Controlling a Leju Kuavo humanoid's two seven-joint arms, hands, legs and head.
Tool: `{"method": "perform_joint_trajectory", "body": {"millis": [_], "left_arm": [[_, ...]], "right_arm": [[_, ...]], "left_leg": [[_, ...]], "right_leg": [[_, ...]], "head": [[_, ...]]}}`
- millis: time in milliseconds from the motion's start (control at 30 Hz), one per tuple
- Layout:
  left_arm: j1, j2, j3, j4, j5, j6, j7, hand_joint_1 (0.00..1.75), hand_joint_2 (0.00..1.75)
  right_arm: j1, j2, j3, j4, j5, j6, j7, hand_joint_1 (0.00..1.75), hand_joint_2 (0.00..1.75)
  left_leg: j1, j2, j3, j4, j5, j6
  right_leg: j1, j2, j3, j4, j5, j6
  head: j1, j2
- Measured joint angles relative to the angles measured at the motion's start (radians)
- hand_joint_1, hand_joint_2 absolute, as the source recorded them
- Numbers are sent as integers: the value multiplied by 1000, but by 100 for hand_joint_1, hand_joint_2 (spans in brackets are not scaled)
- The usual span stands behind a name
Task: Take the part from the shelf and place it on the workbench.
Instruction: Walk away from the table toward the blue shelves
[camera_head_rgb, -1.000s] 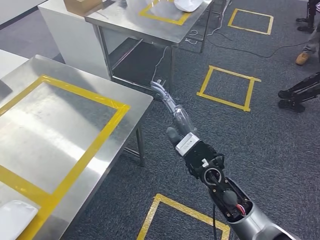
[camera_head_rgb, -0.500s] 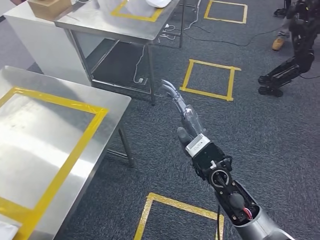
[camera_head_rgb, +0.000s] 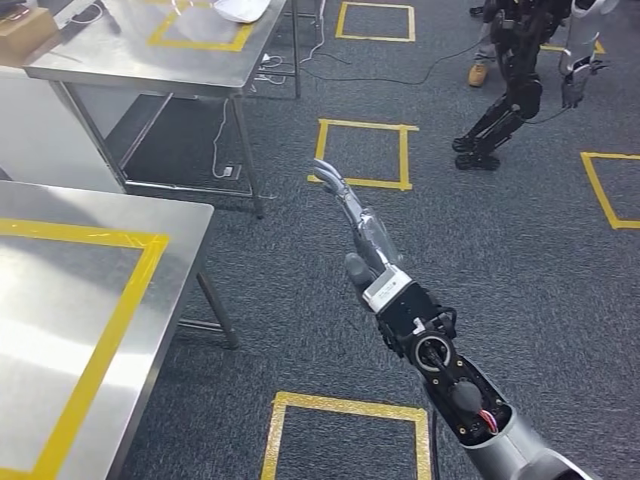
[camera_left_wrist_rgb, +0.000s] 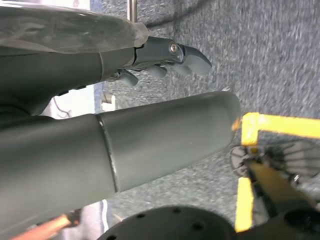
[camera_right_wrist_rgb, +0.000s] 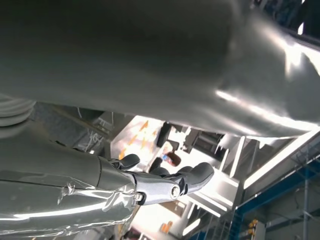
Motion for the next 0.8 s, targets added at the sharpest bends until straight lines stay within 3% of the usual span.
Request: {"method": "perform_joint_trajectory", "body": {"millis": [67, 133, 167, 200, 267, 333, 400, 467, 533, 600, 667, 700, 733, 800], "left_arm": [[2, -3, 0, 0, -5, -13, 7, 0, 0], [4, -4, -1, 0, -6, -17, 10, 0, 0], [5, -4, -1, 0, -6, -18, 10, 0, 0], [5, -4, -1, 0, -6, -19, 10, 0, 0], [3, -4, -1, 0, -5, -21, 10, 0, 0], [2, -4, -1, 0, -5, -23, 10, 0, 0], [1, -3, -1, 0, -5, -24, 10, 0, 0], [0, -3, -1, 0, -4, -24, 10, 0, 0], [0, -3, -1, 0, -4, -24, 10, 0, 0], [1, -3, -1, 0, -4, -24, 10, 0, 0], [3, -3, -1, 0, -3, -24, 10, 0, 0], [4, -3, -1, 0, -3, -24, 10, 0, 0], [4, -3, -1, 0, -3, -24, 10, 0, 0], [5, 0, -1, 0, -3, -24, 11, 0, 0]], "right_arm": [[-3, 0, -3, -1, 0, 1, 0, 0, 0], [-3, 0, -5, -2, 0, 1, 0, 0, 0], [-3, 0, -6, -2, 0, 1, 0, 0, 0], [-2, 0, -6, -2, 0, 2, 0, 0, 0], [-3, 0, -6, -2, 0, 2, 0, 0, 0], [-5, 0, -7, -2, 0, 3, -1, 0, 0], [-6, 0, -6, -3, 0, 4, -1, 0, 0], [-5, 0, -6, -4, 0, 7, -1, 0, 0], [-7, 0, -6, -6, 0, 10, -2, 0, 0], [-8, 0, -5, -7, 0, 10, -3, 0, 0], [-6, 0, -5, -7, 0, 10, -4, 0, 0], [-5, 0, -5, -7, 0, 10, -4, 0, 0], [-5, 0, -5, -7, 0, 10, -4, 0, 0], [-5, 0, -5, -7, 0, 10, -4, 0, 0]], "left_leg": [[0, 22, 2, -5, 2, 11], [-3, 43, 2, -4, 0, 16], [-3, 54, 2, -4, 0, 16], [-3, 64, 3, -4, -1, 15], [-3, 82, 7, -3, -4, 10], [-7, 98, 12, -1, -10, 1], [-13, 112, 14, 1, -13, -9], [-10, 122, 17, 2, -17, -19], [-5, 93, 1, 45, -49, -30], [-3, 50, -59, 173, -115, -34], [-4, 35, -124, 299, -158, -35], [-4, 33, -136, 315, -151, -33], [-4, 30, -128, 287, -125, -30], [-4, 5, -67, 144, -46, -20]], "right_leg": [[0, -50, -45, 101, -59, 8], [-2, -75, -110, 243, -123, 15], [-4, -79, -128, 283, -134, 18], [-6, -82, -128, 285, -125, 20], [-9, -97, -68, 175, -64, 19], [-6, -134, 1, 39, -16, 12], [0, -146, 21, -9, -7, 0], [1, -122, 19, -13, -2, -14], [-1, -103, 20, -19, 4, -25], [-2, -86, 20, -21, 7, -32], [0, -65, 18, -21, 7, -36], [1, -53, 18, -21, 7, -37], [1, -40, 19, -20, 8, -37], [1, -16, 21, -20, 8, -35]], "head": [[11, 0], [20, 0], [22, 0], [23, 0], [29, 0], [36, 0], [33, 0], [25, 0], [18, 0], [6, 0], [-1, 0], [-2, 0], [-3, 0], [-5, 0]]}}
